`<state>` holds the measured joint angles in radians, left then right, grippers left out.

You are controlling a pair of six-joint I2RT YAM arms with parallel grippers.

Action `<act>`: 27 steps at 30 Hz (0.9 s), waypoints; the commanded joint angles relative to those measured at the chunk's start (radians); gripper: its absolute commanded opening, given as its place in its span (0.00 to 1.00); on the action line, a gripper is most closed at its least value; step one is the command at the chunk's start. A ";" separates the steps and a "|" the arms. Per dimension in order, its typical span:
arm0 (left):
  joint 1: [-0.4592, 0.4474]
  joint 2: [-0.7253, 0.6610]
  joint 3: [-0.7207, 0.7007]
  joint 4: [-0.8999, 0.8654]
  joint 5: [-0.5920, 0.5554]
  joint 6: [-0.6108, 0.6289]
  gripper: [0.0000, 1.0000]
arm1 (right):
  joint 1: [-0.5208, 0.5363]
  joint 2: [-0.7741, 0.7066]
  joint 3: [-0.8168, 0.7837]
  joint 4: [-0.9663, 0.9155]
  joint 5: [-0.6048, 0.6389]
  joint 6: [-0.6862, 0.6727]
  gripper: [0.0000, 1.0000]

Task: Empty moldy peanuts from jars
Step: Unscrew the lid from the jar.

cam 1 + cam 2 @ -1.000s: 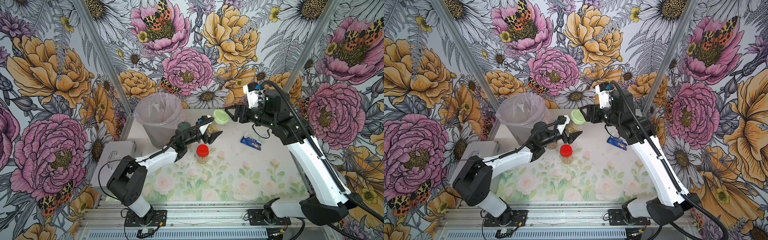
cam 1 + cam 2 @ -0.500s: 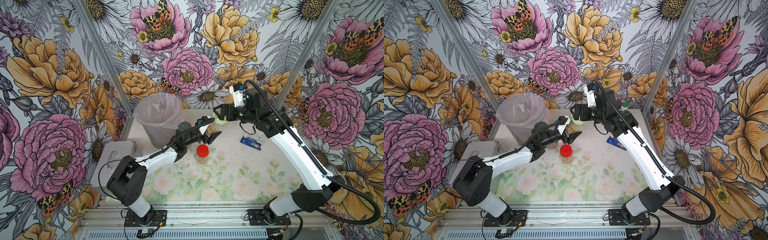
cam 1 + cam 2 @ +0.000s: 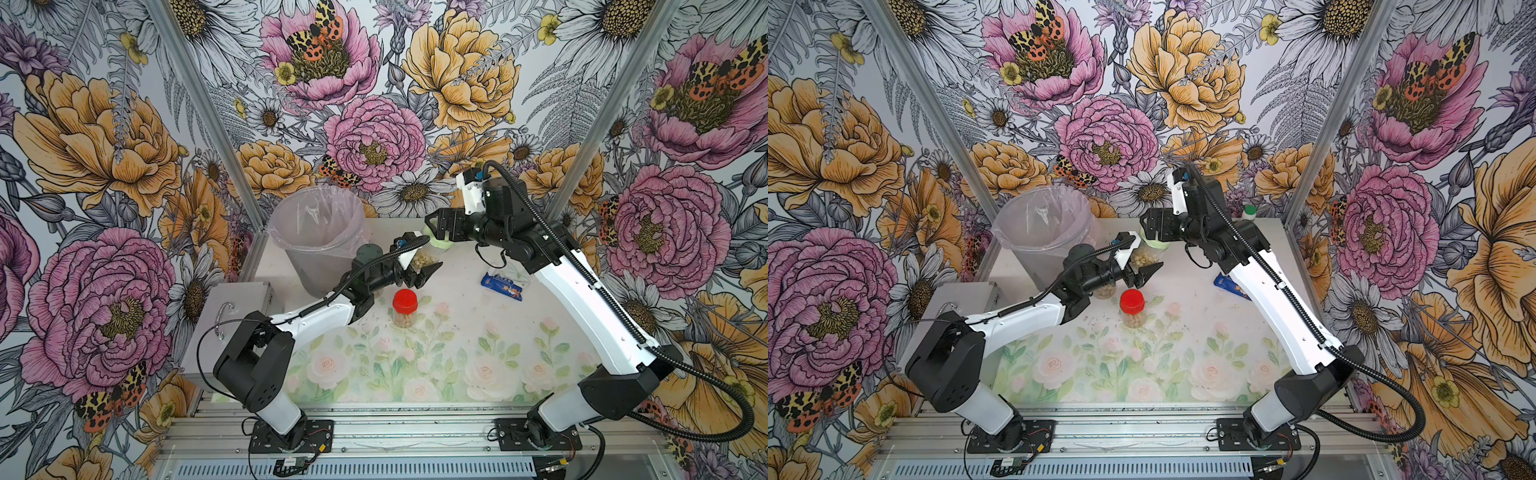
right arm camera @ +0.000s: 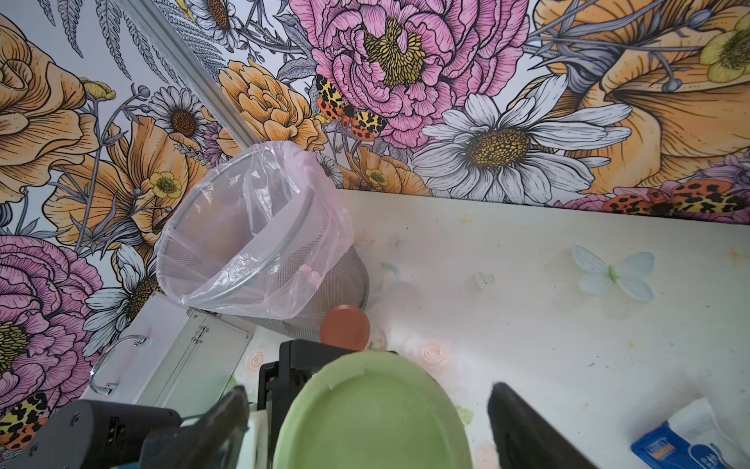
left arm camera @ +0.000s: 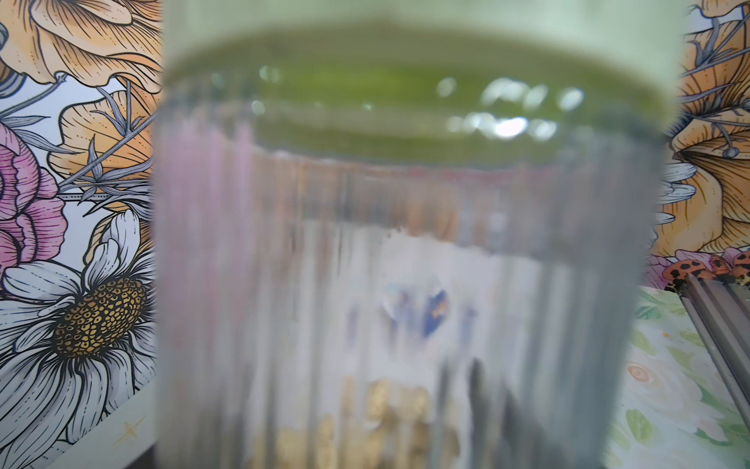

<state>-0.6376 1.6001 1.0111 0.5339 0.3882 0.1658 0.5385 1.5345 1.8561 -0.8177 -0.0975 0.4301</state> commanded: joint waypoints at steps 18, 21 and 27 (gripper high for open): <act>0.000 -0.061 0.011 0.066 -0.028 0.018 0.34 | 0.023 0.021 -0.033 0.012 0.060 0.027 0.90; 0.002 -0.066 0.009 0.066 -0.027 0.018 0.33 | 0.024 0.021 -0.037 0.013 0.050 0.028 0.89; 0.009 -0.075 -0.001 0.085 -0.025 0.008 0.33 | 0.025 0.011 -0.054 0.013 0.065 0.028 0.88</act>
<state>-0.6373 1.5887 1.0103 0.5266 0.3801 0.1680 0.5571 1.5494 1.8145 -0.8169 -0.0559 0.4538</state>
